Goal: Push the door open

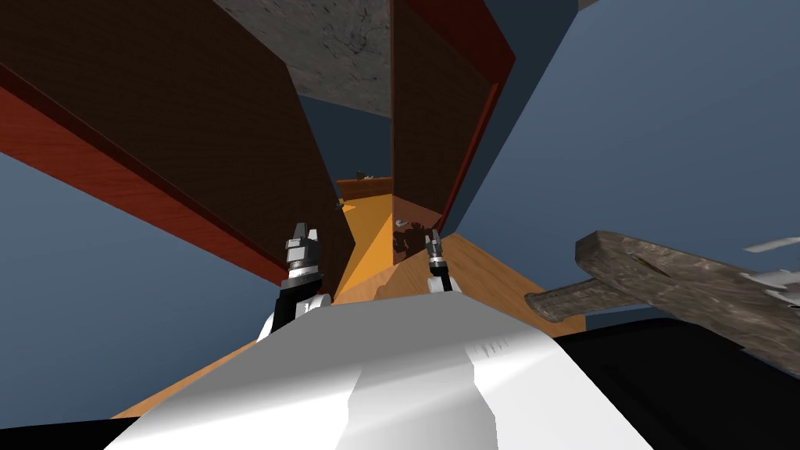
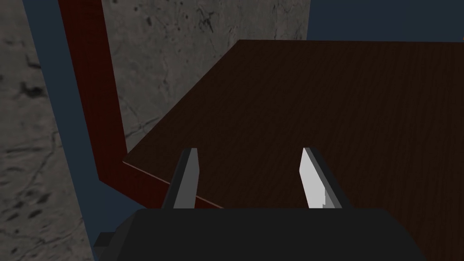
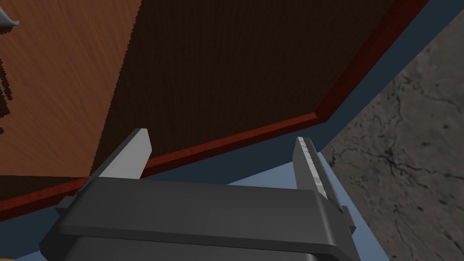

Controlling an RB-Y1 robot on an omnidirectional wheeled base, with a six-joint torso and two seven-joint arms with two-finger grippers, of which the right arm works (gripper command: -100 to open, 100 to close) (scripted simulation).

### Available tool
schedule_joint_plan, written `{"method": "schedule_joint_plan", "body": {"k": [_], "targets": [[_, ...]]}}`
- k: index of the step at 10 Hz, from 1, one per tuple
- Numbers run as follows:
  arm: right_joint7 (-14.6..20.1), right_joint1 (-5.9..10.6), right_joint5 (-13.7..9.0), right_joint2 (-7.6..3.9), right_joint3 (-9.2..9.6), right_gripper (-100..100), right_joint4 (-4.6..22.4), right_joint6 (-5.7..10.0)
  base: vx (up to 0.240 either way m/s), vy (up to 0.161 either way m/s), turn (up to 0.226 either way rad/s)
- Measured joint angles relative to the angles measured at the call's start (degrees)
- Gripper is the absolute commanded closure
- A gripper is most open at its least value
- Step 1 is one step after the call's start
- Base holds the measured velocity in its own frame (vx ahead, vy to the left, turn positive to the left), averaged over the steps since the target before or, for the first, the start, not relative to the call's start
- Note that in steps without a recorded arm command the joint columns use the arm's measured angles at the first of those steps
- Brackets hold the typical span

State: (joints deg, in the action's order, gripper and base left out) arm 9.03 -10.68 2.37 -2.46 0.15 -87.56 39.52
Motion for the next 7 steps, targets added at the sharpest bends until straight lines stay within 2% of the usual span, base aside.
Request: {"method": "schedule_joint_plan", "body": {"k": [3, 5, 7], "targets": [[0.25, 2.25, 1.22, -0.02, 0.67, -100, 4.76, 0.63, 0.056, -0.046, 0.035], [0.69, 2.9, 1.44, -0.45, 0.7, -100, 6.98, 0.72, 0.028, -0.022, 0.009], [0.86, 4.19, 1.93, -0.61, 0.85, -100, 10.5, 1.91, 0.046, -0.026, 0.032]]}}
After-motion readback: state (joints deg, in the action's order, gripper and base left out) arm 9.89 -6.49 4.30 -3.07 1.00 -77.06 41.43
